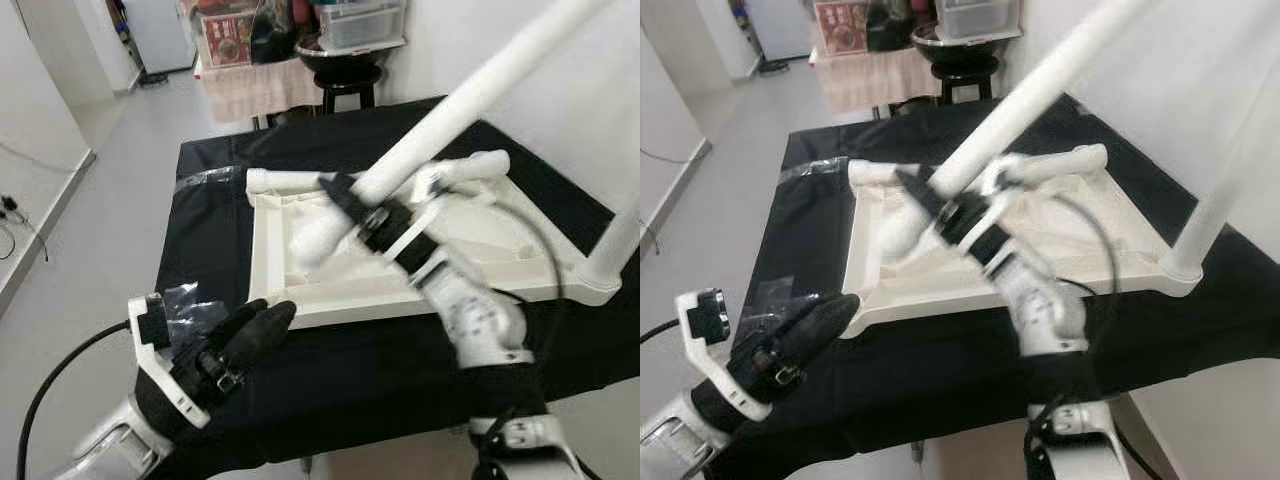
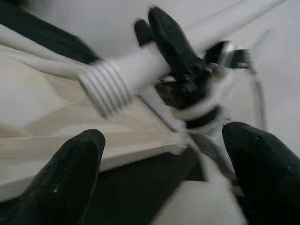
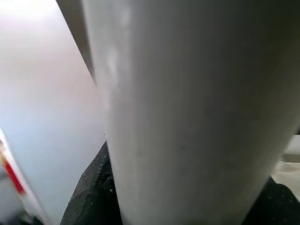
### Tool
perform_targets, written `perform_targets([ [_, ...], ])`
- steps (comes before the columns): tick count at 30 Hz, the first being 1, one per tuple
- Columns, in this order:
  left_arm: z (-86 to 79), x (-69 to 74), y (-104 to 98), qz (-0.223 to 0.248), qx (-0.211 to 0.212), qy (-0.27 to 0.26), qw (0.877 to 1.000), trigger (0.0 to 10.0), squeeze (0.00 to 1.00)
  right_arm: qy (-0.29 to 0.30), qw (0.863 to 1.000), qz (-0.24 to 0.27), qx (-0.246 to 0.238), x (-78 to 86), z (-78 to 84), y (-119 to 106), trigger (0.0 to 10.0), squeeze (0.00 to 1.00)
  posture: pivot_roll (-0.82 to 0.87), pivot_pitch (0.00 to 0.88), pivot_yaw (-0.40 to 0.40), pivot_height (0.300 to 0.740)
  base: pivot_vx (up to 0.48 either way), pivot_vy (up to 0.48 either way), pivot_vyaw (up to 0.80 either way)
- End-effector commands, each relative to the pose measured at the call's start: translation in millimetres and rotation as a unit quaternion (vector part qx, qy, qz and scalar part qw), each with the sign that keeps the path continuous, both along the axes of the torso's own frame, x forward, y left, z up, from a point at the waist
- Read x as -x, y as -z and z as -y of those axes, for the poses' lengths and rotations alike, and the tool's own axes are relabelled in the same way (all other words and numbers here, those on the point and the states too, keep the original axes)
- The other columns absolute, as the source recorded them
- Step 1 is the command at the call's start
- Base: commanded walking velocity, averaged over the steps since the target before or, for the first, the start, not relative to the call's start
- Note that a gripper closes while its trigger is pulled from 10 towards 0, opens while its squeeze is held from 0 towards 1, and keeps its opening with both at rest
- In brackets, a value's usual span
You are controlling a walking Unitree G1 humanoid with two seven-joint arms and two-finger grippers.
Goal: Building children table
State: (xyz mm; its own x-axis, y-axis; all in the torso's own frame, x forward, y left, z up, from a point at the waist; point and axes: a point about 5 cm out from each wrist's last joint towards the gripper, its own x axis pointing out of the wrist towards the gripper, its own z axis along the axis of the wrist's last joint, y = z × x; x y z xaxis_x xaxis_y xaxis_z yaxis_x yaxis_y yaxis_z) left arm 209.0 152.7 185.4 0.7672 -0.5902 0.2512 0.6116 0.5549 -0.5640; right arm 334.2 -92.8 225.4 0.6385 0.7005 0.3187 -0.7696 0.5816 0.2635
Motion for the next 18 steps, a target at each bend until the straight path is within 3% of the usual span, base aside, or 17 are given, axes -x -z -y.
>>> perform_targets([
  [1,-9.4,-7.3,8,-0.019,-0.053,-0.065,0.996,10.0,0.00,0.006,0.999,0.012,0.044,1.2,-10.4,6,10.0,0.00,-0.05,0.019,0.065,0.740,0.000,0.000,0.78],
  [4,-13.4,-18.8,9,-0.016,-0.130,-0.142,0.981,10.0,0.00,0.015,0.997,-0.002,0.074,3.2,-15.9,21,10.0,0.00,-0.05,0.025,0.063,0.740,0.000,0.000,0.79],
  [7,-12.0,-19.5,10,-0.012,-0.163,-0.153,0.975,10.0,0.00,0.008,0.996,-0.006,0.087,5.3,-18.0,24,10.0,0.00,-0.05,0.030,0.062,0.740,0.000,0.000,0.79],
  [9,-4.2,-18.1,15,-0.002,-0.240,-0.146,0.960,10.0,0.00,-0.011,0.995,0.002,0.102,8.7,-22.4,26,10.0,0.00,-0.05,0.040,0.064,0.740,0.000,0.000,0.79],
  [14,3.8,-15.0,22,0.010,-0.282,-0.145,0.948,10.0,0.00,-0.014,0.993,0.018,0.112,8.4,-26.4,27,10.0,0.00,-0.04,0.048,0.069,0.740,0.000,0.000,0.79],
  [18,7.5,-11.8,23,0.016,-0.294,-0.131,0.947,10.0,0.00,-0.005,0.993,0.023,0.115,4.3,-25.6,26,10.0,0.00,-0.04,0.064,0.068,0.740,0.000,0.000,0.00],
])
